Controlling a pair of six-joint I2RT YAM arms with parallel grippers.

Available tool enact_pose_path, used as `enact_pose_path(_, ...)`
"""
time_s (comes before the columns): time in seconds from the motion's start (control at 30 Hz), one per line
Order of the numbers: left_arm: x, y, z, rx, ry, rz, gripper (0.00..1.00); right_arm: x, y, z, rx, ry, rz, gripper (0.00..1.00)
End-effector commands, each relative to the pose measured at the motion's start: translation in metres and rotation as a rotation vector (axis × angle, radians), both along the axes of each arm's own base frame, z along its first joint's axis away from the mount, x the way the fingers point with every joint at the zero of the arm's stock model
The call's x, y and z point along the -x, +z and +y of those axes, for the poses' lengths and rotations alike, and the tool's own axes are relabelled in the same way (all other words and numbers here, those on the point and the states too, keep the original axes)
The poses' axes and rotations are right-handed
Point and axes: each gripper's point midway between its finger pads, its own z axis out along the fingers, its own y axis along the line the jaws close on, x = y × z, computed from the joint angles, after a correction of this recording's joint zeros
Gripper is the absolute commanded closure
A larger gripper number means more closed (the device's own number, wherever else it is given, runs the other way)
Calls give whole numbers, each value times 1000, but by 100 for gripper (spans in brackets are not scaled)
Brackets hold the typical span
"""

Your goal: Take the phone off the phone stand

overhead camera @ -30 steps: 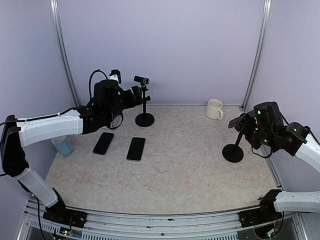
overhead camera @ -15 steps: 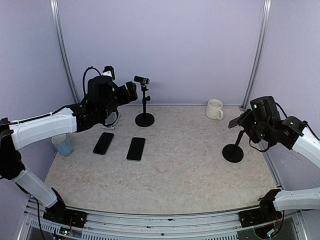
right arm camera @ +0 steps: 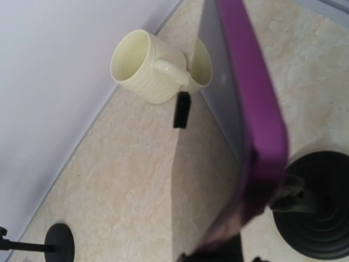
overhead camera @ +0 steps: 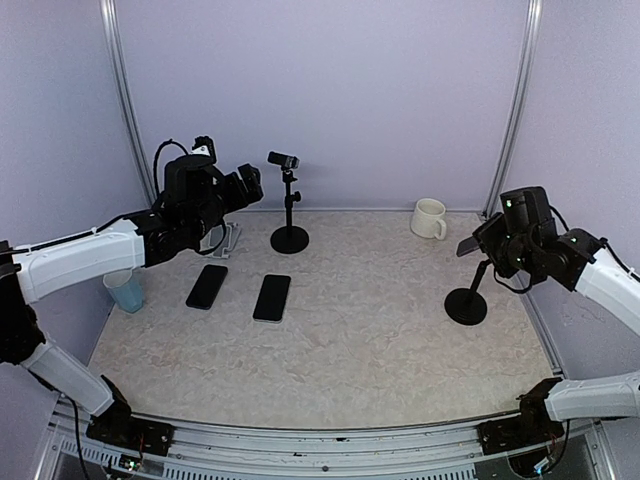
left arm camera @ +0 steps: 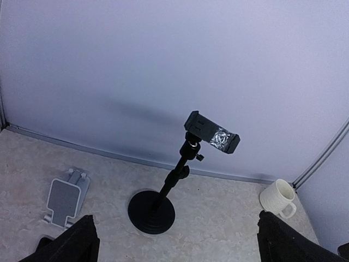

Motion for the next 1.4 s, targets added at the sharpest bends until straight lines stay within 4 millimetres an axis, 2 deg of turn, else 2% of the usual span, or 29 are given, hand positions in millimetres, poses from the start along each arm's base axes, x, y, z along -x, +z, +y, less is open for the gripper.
enact_pose_path(0.0,-2,5,6,34,-1,-9,1,-5,-8,-3,-37,-17,1,40)
enact_pose_path(0.33,-5,1,8,41,6,-5,1,-11,-23,-10,-31,-42,30,51)
enact_pose_path(0.47,-6,0,10,43,9,-3,1,-11,-27,-14,-29,-59,38,58)
enact_pose_path(0.57,-6,0,10,43,12,-3,1,-11,-26,-18,-21,-66,36,62)
enact_pose_path(0.77,-6,-1,8,47,0,1,1,-14,-23,-17,1,-43,34,80)
enact_pose_path(0.9,-6,-6,6,55,-8,12,1,-19,-13,-13,30,-3,13,86)
enact_pose_path(1.1,-4,-6,-3,22,-52,6,1,-31,6,5,74,125,-40,92)
enact_pose_path(1.3,7,2,-12,-24,-133,-23,1,-44,28,40,102,334,-106,100)
enact_pose_path(1.37,12,4,-17,-29,-166,-34,1,-46,35,48,105,385,-129,100)
